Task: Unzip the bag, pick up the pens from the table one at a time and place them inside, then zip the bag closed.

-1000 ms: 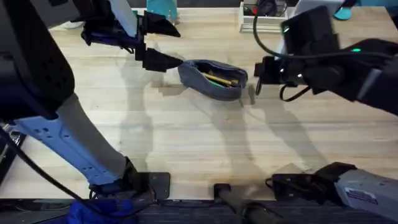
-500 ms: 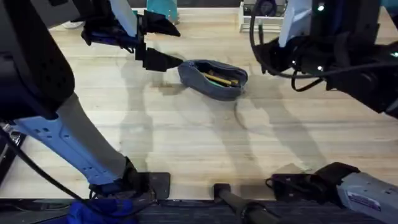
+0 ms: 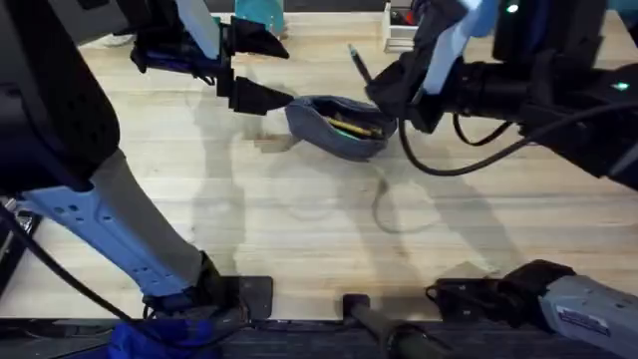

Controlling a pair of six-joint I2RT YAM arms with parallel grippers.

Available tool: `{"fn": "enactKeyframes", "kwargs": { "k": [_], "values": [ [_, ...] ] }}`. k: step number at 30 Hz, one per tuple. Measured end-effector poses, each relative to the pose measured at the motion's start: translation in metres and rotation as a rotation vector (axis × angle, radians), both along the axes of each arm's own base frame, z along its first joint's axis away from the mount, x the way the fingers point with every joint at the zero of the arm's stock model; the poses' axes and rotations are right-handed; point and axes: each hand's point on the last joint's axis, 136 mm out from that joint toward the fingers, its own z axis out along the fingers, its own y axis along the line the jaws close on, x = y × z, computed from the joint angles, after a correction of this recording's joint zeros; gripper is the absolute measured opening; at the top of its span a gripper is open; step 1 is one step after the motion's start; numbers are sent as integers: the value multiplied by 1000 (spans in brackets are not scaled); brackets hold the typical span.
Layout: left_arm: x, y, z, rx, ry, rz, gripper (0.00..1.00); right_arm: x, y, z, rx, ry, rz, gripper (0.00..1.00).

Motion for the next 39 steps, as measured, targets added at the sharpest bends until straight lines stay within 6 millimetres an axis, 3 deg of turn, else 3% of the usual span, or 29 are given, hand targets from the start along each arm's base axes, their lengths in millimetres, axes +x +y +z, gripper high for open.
{"fn": "enactKeyframes", "kwargs": {
  "k": [9,25,31,39],
  "values": [
    [0,0,0,0,0,0,993,-11,26,-39,-86,45,146,31],
    [0,0,0,0,0,0,994,-2,27,-89,-215,68,212,31],
    [0,0,0,0,0,0,994,15,26,-97,-248,26,178,31],
    [0,0,0,0,0,0,994,20,27,-104,-258,23,172,31]
  ]
}}
